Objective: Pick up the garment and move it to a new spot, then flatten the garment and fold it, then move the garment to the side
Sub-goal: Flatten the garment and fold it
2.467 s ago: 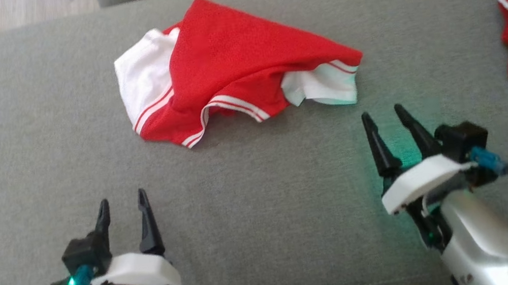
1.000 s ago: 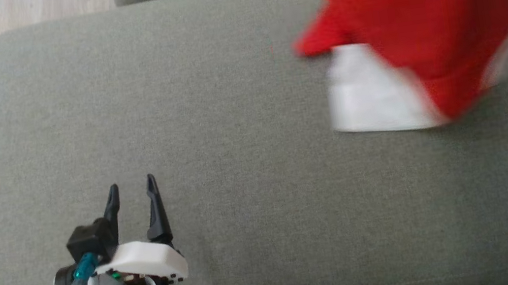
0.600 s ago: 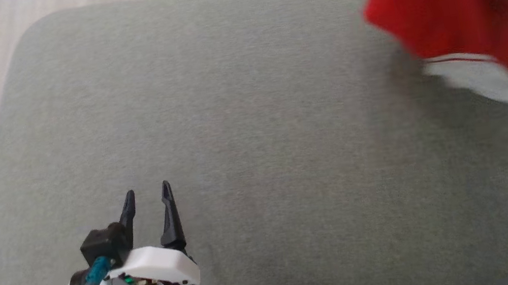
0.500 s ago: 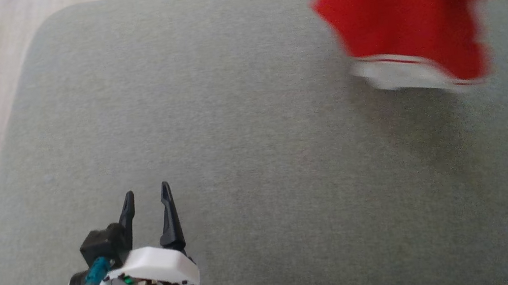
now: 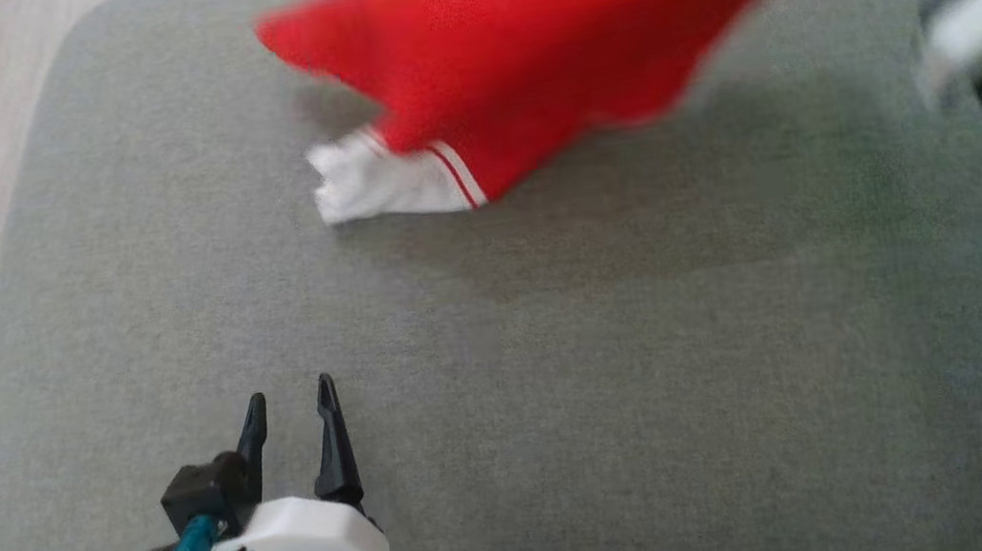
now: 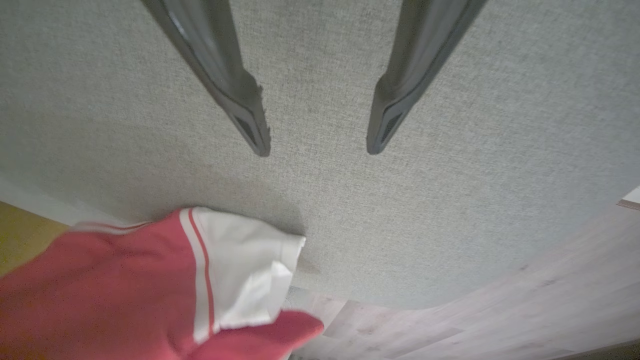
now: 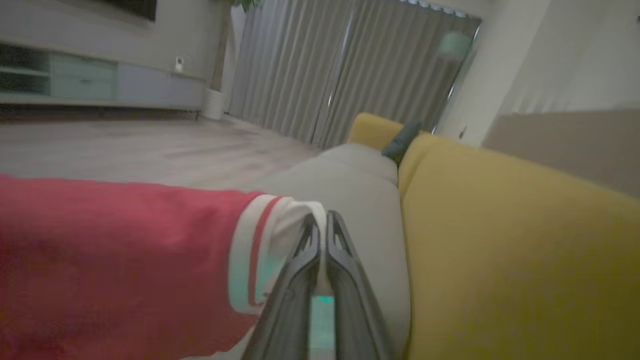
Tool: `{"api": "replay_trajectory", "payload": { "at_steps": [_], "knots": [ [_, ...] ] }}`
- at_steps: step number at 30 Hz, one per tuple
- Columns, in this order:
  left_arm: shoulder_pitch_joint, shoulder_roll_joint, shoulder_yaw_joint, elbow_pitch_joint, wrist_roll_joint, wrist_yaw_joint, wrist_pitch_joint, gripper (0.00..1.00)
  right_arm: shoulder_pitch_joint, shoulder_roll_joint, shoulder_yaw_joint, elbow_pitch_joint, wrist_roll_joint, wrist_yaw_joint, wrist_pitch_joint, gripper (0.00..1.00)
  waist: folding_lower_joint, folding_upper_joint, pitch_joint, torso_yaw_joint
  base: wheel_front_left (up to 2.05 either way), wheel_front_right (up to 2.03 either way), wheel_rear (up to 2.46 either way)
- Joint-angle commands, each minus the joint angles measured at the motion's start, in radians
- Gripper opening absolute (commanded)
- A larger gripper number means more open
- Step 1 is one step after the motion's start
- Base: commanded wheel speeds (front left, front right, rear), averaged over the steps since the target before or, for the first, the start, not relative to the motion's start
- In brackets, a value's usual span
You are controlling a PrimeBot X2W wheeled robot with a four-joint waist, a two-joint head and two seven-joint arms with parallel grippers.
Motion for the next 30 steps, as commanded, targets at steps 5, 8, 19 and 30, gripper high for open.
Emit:
{"api": "replay_trajectory", "payload": {
  "at_steps": [5,8,19,30],
  "knots": [
    [-0.065,0.009,0.024,-0.022,0.02,-0.007,-0.005,1.0,0.149,-0.011,-0.089,0.098,0.009,0.007,-0.005,0.07,0.0,0.0,0.036,-0.032,0.0,0.0,0.0],
    [-0.074,0.009,0.024,-0.018,0.024,-0.009,-0.005,1.0,0.186,0.012,-0.131,0.096,0.004,0.007,-0.005,1.0,0.0,0.0,0.041,-0.042,0.0,0.0,0.0],
    [-0.072,0.009,0.019,-0.016,0.02,-0.012,-0.005,1.0,0.256,0.134,-0.121,-0.024,0.0,0.007,-0.005,1.0,0.0,0.0,0.03,-0.056,0.0,0.0,0.0],
    [-0.073,0.009,0.004,-0.019,0.007,-0.009,-0.005,1.0,0.262,0.22,0.055,0.002,0.098,0.007,-0.005,1.0,0.0,0.0,0.031,-0.023,0.0,0.0,0.0]
  ]
}}
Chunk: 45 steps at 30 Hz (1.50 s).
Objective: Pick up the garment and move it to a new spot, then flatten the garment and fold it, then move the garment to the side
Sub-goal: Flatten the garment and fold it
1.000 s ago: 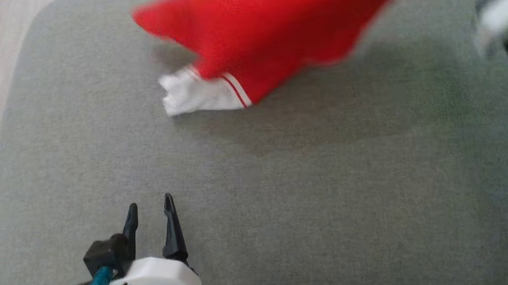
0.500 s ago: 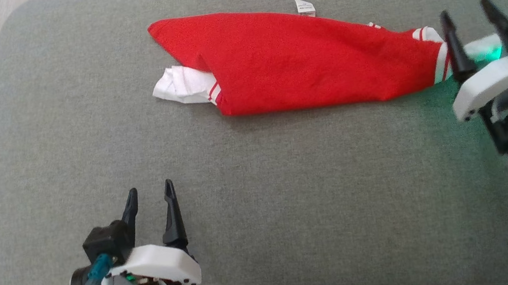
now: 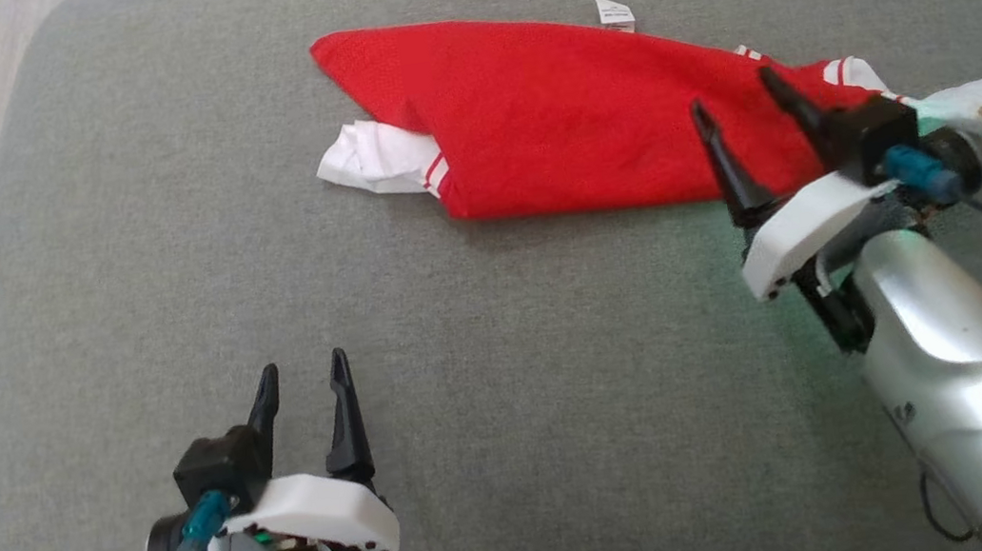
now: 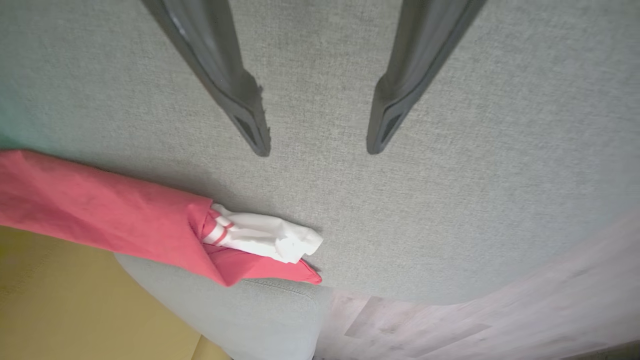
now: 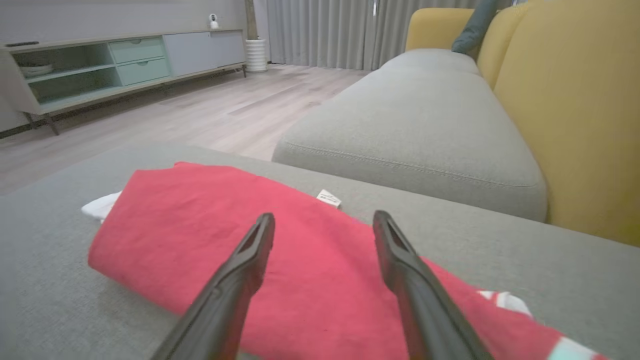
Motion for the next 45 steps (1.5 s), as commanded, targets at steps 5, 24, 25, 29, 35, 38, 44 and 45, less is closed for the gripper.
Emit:
{"api": "replay_trajectory", "payload": {
  "at_steps": [5,24,25,29,35,38,44,45],
  "knots": [
    [-0.018,0.009,0.034,-0.027,-0.005,0.002,-0.005,1.0,0.007,0.03,0.065,-0.01,0.051,0.007,-0.006,1.0,0.0,0.0,-0.003,0.01,0.0,0.0,0.0],
    [-0.012,0.009,0.043,-0.026,0.011,-0.001,-0.005,1.0,0.044,0.018,0.018,-0.052,0.093,0.007,-0.006,1.0,0.0,0.0,-0.024,-0.045,0.0,0.0,0.0],
    [-0.011,0.009,0.044,-0.026,0.011,-0.001,-0.005,1.0,0.044,0.012,0.002,-0.058,0.092,0.007,-0.006,1.0,0.0,0.0,-0.026,-0.048,0.0,0.0,0.0],
    [-0.006,0.009,0.046,-0.026,0.015,-0.002,-0.005,1.0,0.037,-0.017,-0.07,-0.076,0.086,0.007,-0.006,1.0,0.0,0.0,-0.032,-0.063,0.0,0.0,0.0],
    [-0.008,0.009,0.046,-0.023,0.021,-0.007,-0.005,1.0,-0.019,-0.081,-0.18,-0.051,0.066,0.007,-0.005,1.0,0.0,0.0,-0.025,-0.086,0.0,0.0,0.0],
    [-0.016,0.009,0.043,-0.023,0.024,-0.012,-0.005,1.0,-0.077,-0.108,-0.203,-0.023,0.047,0.007,0.018,1.0,0.0,0.0,-0.008,-0.093,0.0,0.0,0.0],
    [-0.044,0.009,0.022,-0.021,0.025,-0.018,-0.005,1.0,-0.223,-0.151,-0.184,0.041,0.001,0.007,0.087,1.0,0.0,0.0,0.031,-0.08,0.0,0.0,0.0],
    [-0.049,0.009,0.017,-0.02,0.023,-0.019,-0.005,1.0,-0.246,-0.158,-0.179,0.056,-0.006,0.007,0.101,1.0,0.0,0.0,0.036,-0.074,0.0,0.0,0.0]
  ]
}}
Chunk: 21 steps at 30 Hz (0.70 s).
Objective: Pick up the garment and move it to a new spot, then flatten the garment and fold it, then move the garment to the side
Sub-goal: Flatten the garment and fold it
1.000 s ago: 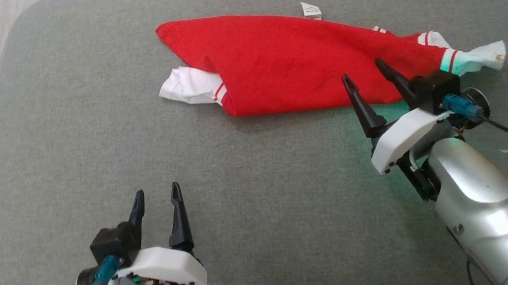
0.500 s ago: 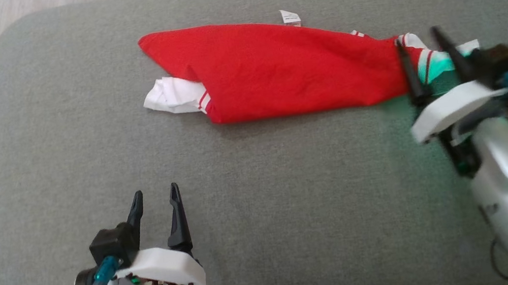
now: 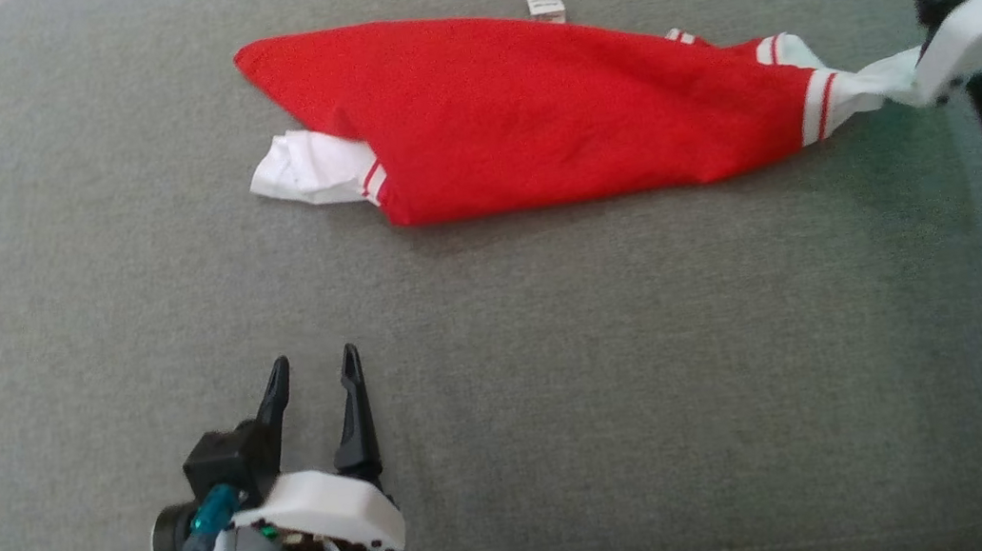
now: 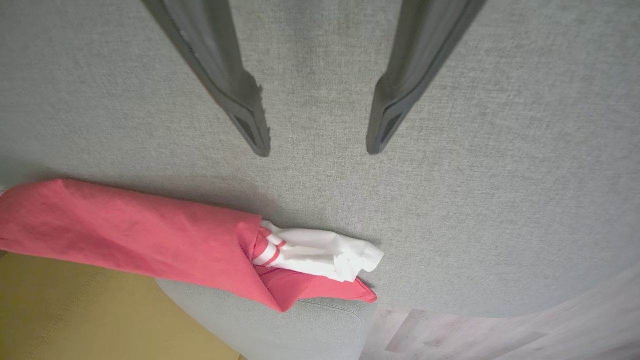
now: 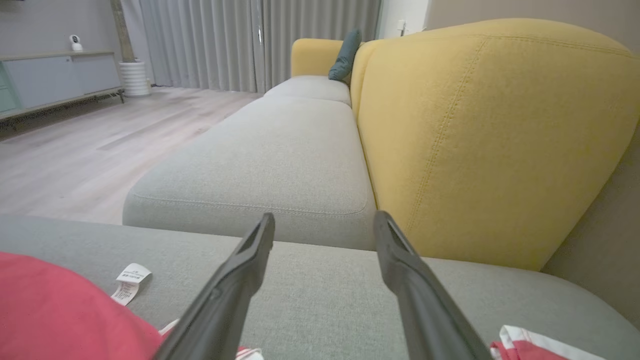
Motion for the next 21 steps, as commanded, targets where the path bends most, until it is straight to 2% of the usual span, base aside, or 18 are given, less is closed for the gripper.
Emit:
{"api": "replay_trajectory", "payload": {
  "at_steps": [1,9,21],
  "knots": [
    [-0.049,0.009,0.016,-0.024,0.002,-0.002,-0.005,1.0,-0.062,-0.021,0.032,0.004,-0.02,0.007,0.028,1.0,0.0,0.0,0.017,0.02,0.0,0.0,0.0],
    [-0.063,0.009,-0.006,-0.017,-0.014,0.001,-0.005,1.0,-0.135,-0.057,0.142,0.134,-0.038,0.007,0.129,1.0,0.0,0.0,0.045,0.076,0.0,0.0,0.0],
    [-0.09,0.009,-0.028,-0.025,-0.021,0.005,-0.005,1.0,-0.076,-0.091,0.337,0.228,0.165,0.007,0.229,1.0,0.0,0.0,0.103,0.137,0.0,0.0,0.0]
  ]
}}
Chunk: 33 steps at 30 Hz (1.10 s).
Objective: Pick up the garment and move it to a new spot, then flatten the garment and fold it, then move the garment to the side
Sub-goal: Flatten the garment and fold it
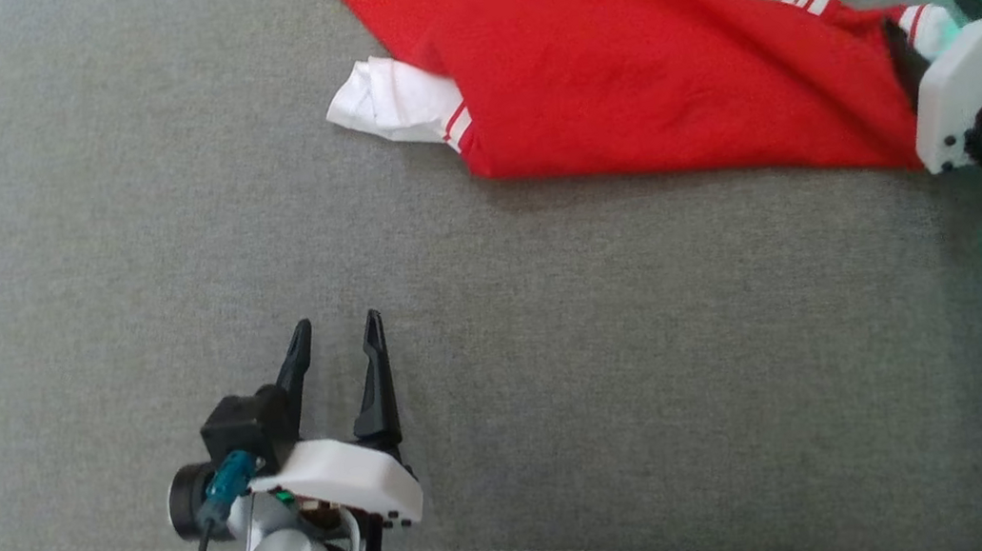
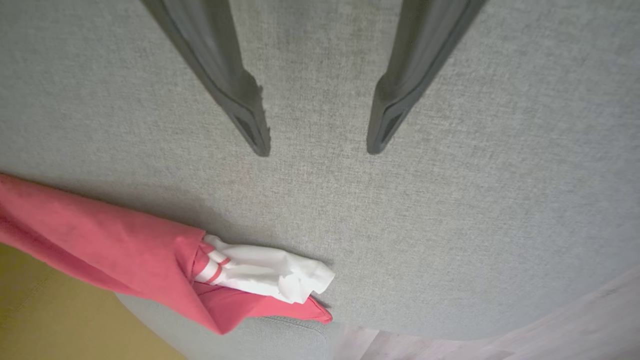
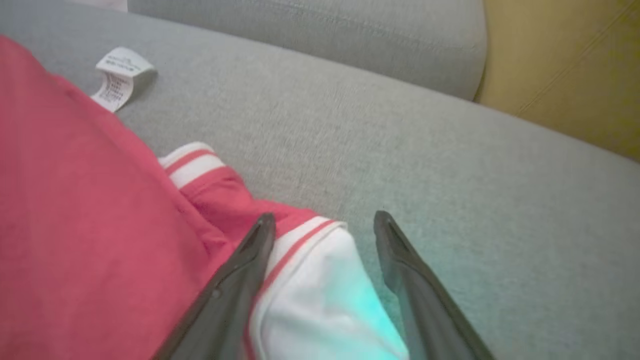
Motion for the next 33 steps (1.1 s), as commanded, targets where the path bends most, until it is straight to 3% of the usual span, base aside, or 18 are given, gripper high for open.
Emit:
{"api": "replay_trajectory", "payload": {
  "at_steps": [1,7,8,10,12,19,25,29,33],
  "knots": [
    [-0.027,0.01,0.03,-0.032,0.001,0.005,-0.005,1.0,0.018,-0.012,0.026,-0.019,0.024,0.007,0.01,1.0,-0.0001,0.0,0.006,0.005,0.0,0.0,0.0],
    [-0.036,0.01,0.035,-0.035,0.004,0.006,-0.005,1.0,0.037,-0.034,0.096,-0.027,0.124,0.007,0.08,1.0,-0.0001,0.0,0.017,0.006,0.0,0.0,0.0],
    [-0.037,0.01,0.036,-0.035,0.004,0.007,-0.005,1.0,0.038,-0.038,0.107,-0.028,0.136,0.007,0.089,0.47,-0.0001,0.0,0.018,0.006,0.0,0.0,0.0],
    [-0.04,0.01,0.037,-0.036,0.004,0.009,-0.005,1.0,0.039,-0.044,0.118,-0.035,0.166,0.007,0.092,0.0,-0.0001,0.0,0.019,0.005,0.0,0.0,0.0],
    [-0.043,0.01,0.039,-0.037,0.004,0.01,-0.005,1.0,0.023,-0.059,0.118,-0.048,0.178,0.007,0.045,0.0,-0.0001,0.0,0.02,0.002,0.0,0.0,0.0],
    [-0.024,0.01,0.05,-0.031,0.001,0.011,-0.005,1.0,-0.182,-0.097,0.007,-0.025,0.077,0.007,-0.286,0.0,-0.0001,0.0,-0.037,-0.03,0.0,0.0,0.0],
    [0.004,0.01,0.046,-0.029,-0.012,0.01,-0.005,1.0,-0.338,-0.057,-0.096,-0.116,-0.058,0.007,-0.323,0.0,-0.0001,0.0,-0.109,-0.059,0.0,0.0,0.0],
    [0.012,0.01,0.043,-0.027,-0.02,0.013,-0.005,1.0,-0.331,-0.027,-0.141,-0.245,-0.11,0.007,-0.324,0.0,-0.0001,0.0,-0.129,-0.064,0.0,0.0,0.0],
    [0.026,0.01,0.04,-0.027,-0.031,0.018,-0.005,1.0,-0.266,0.009,-0.175,-0.466,-0.194,0.007,-0.324,0.0,-0.0001,0.0,-0.157,-0.062,0.0,0.0,0.0]
  ]
}}
